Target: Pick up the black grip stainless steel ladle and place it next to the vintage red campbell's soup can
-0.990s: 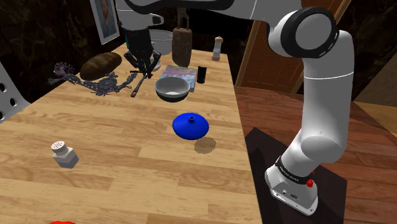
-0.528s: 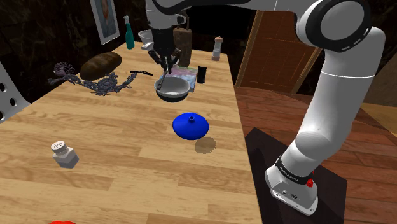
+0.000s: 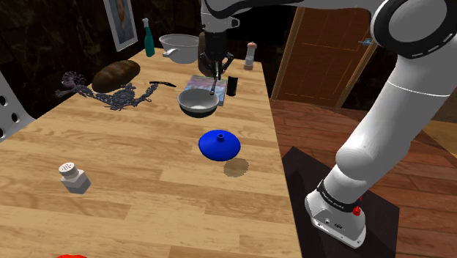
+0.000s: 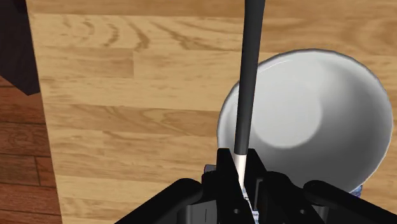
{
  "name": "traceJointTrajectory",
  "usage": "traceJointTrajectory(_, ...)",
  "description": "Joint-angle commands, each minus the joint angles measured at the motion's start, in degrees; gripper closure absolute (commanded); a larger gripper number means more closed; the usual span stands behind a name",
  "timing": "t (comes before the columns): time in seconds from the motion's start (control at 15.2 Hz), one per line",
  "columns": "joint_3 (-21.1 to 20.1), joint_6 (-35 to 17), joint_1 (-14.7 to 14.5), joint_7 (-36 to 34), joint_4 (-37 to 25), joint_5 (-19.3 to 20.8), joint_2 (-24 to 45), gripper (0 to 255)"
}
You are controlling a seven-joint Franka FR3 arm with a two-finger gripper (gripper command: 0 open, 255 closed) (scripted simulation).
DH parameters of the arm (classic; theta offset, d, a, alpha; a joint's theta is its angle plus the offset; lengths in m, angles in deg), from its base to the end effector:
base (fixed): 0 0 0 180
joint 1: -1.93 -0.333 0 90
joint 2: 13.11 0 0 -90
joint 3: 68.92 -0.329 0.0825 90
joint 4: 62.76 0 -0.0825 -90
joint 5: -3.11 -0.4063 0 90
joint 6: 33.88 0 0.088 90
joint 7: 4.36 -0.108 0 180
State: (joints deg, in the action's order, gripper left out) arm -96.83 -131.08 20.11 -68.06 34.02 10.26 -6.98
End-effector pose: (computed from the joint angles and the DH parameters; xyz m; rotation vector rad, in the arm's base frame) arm 0.6014 0.0794 0.5321 2.7152 -1.3471 -0.0392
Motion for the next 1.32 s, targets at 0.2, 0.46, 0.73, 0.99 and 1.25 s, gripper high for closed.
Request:
traceJointTrajectory(0.2, 3.08, -1.19, 4.02, 7.31, 3.79, -1.28, -3.70, 255)
traceJointTrajectory(0.46, 4.58, -2.50, 5.66, 10.38, 5.78, -1.51, -4.76, 255)
traceJointTrajectory(0.73, 4.60, -5.52, 5.66, 10.07, 8.59, -1.36, -4.52, 255)
traceJointTrajectory(0.99, 4.60, -8.49, 5.65, 9.70, 11.18, -1.10, -4.08, 255)
traceJointTrajectory(1.25, 4.61, -11.43, 5.63, 9.25, 13.54, -0.73, -3.43, 255)
